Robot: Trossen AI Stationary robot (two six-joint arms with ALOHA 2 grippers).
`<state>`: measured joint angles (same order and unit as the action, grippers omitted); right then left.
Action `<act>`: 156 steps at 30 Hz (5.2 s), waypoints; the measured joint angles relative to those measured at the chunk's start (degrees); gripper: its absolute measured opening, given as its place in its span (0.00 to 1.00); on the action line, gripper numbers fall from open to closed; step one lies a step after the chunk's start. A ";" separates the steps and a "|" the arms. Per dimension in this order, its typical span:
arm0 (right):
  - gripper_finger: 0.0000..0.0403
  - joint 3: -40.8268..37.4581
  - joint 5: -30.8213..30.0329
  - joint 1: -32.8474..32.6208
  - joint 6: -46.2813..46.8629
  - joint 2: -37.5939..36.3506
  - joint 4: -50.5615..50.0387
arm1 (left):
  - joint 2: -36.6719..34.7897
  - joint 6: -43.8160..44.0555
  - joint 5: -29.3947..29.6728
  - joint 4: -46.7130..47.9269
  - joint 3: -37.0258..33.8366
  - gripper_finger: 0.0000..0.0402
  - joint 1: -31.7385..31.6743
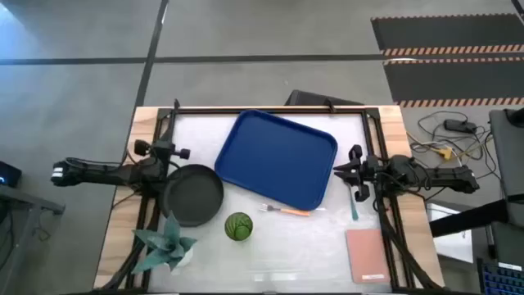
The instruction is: Pick and place plate/cup/fork/spoon on tray
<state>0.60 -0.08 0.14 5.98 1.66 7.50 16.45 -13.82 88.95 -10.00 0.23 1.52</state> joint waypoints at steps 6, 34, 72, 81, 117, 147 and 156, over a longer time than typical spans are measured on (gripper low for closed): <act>0.15 -0.02 0.00 0.00 0.00 -0.01 0.01 | 0.00 0.00 0.02 0.00 0.01 0.00 0.01; 0.15 -0.02 -0.02 0.02 0.00 0.01 0.01 | 0.00 0.00 0.02 0.00 0.00 0.00 0.02; 0.15 -0.01 -0.02 0.00 0.00 0.01 0.00 | -0.01 -0.01 0.00 0.00 0.01 0.00 0.01; 0.15 -0.01 -0.02 0.00 0.01 0.00 0.01 | -0.01 0.00 0.01 0.00 0.01 0.00 0.01; 0.15 0.00 -3.09 0.00 20.70 0.00 -0.38 | 0.00 11.90 -0.60 -1.11 0.00 0.00 0.02; 0.15 -0.01 -4.57 0.00 13.27 -0.01 1.80 | 0.00 26.99 -63.41 -27.36 3.87 0.00 0.02; 0.15 -0.01 -4.63 0.00 11.48 -0.01 1.79 | 0.05 32.43 -63.43 -28.96 4.01 0.00 0.02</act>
<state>0.59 -4.71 0.14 17.46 1.65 9.29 16.49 18.61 25.52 -38.96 4.24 1.54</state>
